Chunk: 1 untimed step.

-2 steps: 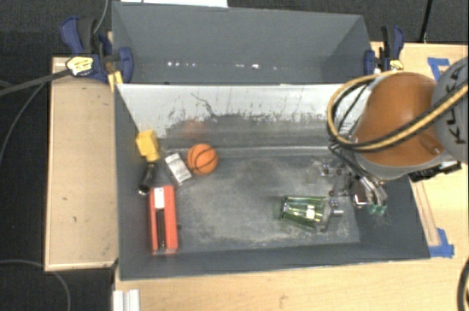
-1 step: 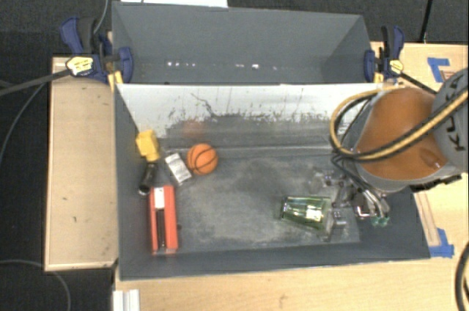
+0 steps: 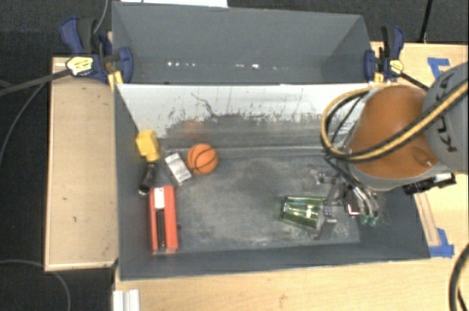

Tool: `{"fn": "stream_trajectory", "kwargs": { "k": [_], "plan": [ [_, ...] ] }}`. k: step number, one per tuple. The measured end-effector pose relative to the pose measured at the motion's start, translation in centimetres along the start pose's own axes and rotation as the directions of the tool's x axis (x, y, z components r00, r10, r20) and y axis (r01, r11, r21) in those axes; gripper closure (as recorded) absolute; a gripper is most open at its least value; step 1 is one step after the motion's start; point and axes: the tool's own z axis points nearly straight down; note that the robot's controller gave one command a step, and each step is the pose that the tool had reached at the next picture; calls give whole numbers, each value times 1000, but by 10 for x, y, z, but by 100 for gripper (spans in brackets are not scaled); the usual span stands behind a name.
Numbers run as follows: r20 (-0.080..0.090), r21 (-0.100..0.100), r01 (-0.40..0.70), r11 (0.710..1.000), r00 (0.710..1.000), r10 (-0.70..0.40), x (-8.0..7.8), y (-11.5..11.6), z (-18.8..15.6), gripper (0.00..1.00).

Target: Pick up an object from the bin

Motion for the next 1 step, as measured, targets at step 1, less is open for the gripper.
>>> {"fn": "stream_trajectory", "kwargs": {
  "k": [1],
  "plan": [
    [-2, 2, -6, 1000, 1000, 6, 3, -4, 69, 0]
  ]
}}
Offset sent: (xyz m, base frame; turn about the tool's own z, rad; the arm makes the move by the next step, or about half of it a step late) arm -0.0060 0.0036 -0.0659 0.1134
